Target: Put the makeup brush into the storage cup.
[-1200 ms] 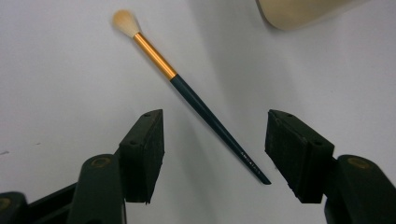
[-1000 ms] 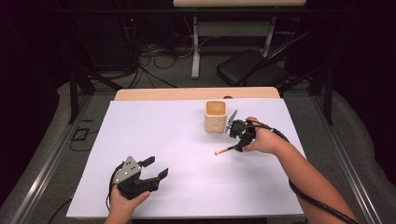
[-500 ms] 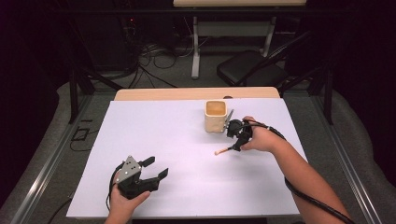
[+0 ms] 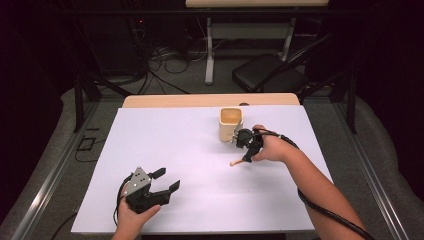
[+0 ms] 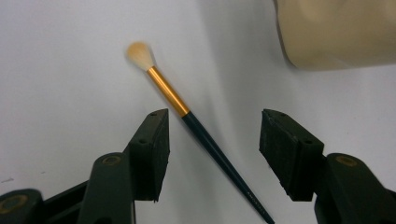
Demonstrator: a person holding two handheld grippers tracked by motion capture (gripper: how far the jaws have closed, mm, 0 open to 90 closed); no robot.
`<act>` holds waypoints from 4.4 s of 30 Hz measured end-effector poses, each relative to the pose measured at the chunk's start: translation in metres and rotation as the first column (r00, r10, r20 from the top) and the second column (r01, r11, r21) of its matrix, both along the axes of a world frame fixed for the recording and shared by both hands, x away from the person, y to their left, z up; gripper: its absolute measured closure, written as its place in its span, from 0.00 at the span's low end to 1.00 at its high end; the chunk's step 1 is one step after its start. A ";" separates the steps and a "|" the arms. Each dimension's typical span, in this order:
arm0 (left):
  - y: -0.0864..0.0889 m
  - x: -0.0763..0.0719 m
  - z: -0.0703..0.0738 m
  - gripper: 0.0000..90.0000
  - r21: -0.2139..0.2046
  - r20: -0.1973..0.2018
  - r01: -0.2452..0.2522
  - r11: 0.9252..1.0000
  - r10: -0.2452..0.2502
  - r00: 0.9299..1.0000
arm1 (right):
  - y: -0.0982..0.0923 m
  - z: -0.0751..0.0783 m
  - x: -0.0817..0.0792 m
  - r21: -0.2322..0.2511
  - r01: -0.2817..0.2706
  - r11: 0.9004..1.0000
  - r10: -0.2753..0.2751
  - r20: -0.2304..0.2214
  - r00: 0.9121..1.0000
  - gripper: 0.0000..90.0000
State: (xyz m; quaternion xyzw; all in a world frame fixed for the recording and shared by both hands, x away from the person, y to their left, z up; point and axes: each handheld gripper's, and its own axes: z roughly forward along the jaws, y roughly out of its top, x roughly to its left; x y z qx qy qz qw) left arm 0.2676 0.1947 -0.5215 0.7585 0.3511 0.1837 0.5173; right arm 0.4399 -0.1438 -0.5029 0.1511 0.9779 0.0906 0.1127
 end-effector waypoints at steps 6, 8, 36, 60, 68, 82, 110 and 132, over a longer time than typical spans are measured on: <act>0.000 0.000 0.000 0.34 0.002 0.000 0.001 1.000 -0.001 1.000 | 0.005 -0.001 -0.001 -0.004 -0.017 1.000 0.017 -0.007 1.000 0.48; 0.000 0.000 0.000 0.34 0.001 0.000 -0.001 1.000 0.001 1.000 | 0.006 -0.002 -0.001 -0.001 -0.020 1.000 0.020 -0.006 1.000 0.49; 0.001 0.000 0.000 0.34 0.001 -0.002 0.000 1.000 0.000 1.000 | 0.017 -0.008 -0.004 -0.032 -0.075 0.997 0.075 -0.011 0.997 0.58; 0.001 0.000 0.000 0.34 0.002 -0.004 -0.001 1.000 0.001 1.000 | 0.021 -0.018 -0.004 -0.084 -0.108 0.991 0.104 -0.042 0.994 0.63; 0.002 0.000 -0.001 0.34 -0.001 -0.005 -0.004 1.000 0.004 1.000 | 0.023 -0.021 -0.004 -0.104 -0.123 0.987 0.120 -0.039 0.992 0.64; 0.002 0.001 -0.001 0.35 -0.001 -0.011 -0.006 1.000 0.006 1.000 | 0.022 -0.023 -0.003 -0.114 -0.125 0.986 0.118 -0.065 0.991 0.74; 0.002 0.000 -0.001 0.35 -0.003 -0.010 -0.009 1.000 0.009 1.000 | 0.025 -0.025 -0.006 -0.123 -0.140 0.983 0.128 -0.098 0.987 0.93; 0.002 0.001 -0.001 0.35 -0.004 -0.015 -0.010 1.000 0.010 1.000 | 0.023 -0.005 -0.009 -0.169 -0.126 0.978 0.110 -0.096 0.989 0.93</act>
